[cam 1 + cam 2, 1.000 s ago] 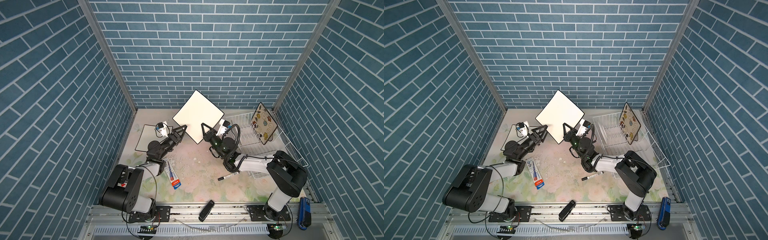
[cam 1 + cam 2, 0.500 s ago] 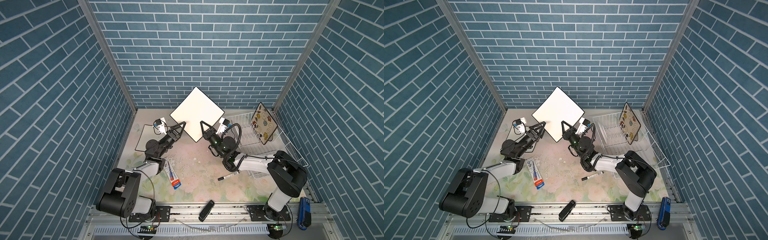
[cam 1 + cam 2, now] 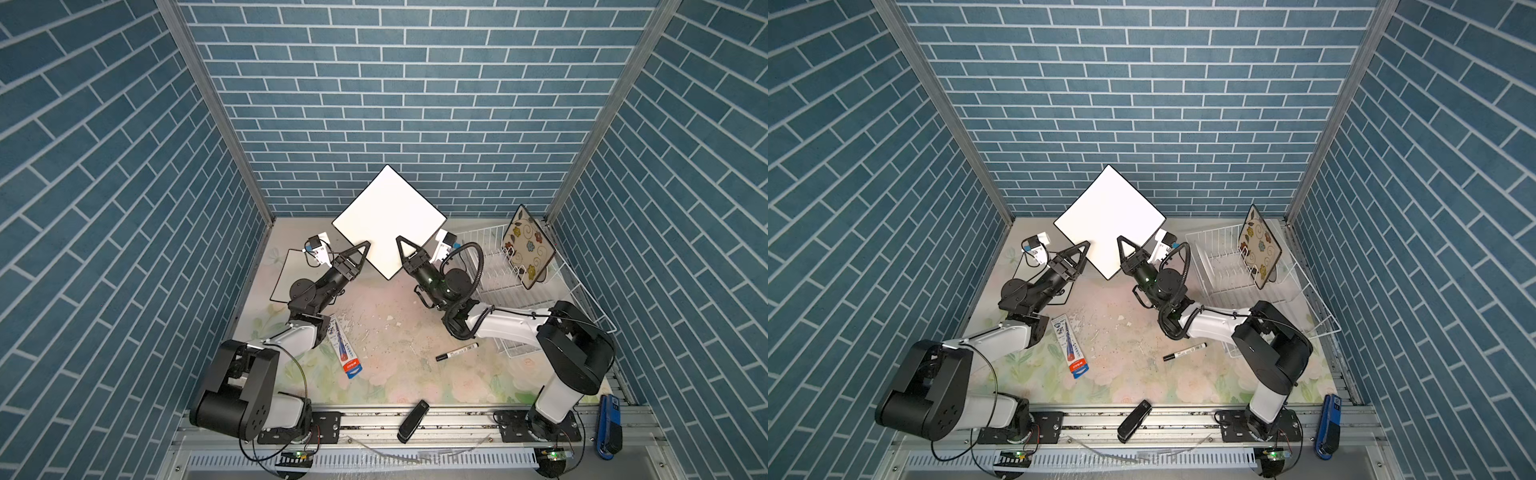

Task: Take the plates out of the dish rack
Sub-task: 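Close the left gripper on the white plate's edge while the right gripper holds it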

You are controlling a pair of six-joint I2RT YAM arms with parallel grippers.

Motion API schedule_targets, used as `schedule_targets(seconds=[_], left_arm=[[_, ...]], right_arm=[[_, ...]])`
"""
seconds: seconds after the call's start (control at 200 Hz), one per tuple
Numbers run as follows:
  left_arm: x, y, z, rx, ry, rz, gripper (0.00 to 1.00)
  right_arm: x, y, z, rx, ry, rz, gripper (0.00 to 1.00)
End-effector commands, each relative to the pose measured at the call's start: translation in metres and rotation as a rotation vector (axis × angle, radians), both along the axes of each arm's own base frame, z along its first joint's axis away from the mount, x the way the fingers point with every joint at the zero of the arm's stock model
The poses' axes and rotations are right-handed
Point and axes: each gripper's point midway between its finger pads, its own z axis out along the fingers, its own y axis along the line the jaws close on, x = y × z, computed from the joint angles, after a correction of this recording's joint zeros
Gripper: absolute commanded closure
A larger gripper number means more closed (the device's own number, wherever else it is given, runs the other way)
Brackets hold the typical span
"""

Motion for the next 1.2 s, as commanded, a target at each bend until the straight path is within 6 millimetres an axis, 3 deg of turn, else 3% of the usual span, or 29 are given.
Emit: schedule_targets(seconds=[0.0,0.87,1.195], left_arm=[[-0.007,0.000,0.025,-0.018,-0.084,-0.003,0.55],[-0.007,0.004,0.032,-0.036,-0.093,0.022,0.71],[-0.007,0.005,0.030,-0.039,-0.088,0.027,0.69]], right_arm=[[-0.028,-0.018,0.101,0.294,-0.180,0.069,1.00],[-0.034,-0.010,0.096,0.299,-0.159,0.105,1.00],[-0.034,-0.006,0.094,0.299,-0.152,0.119,1.00]])
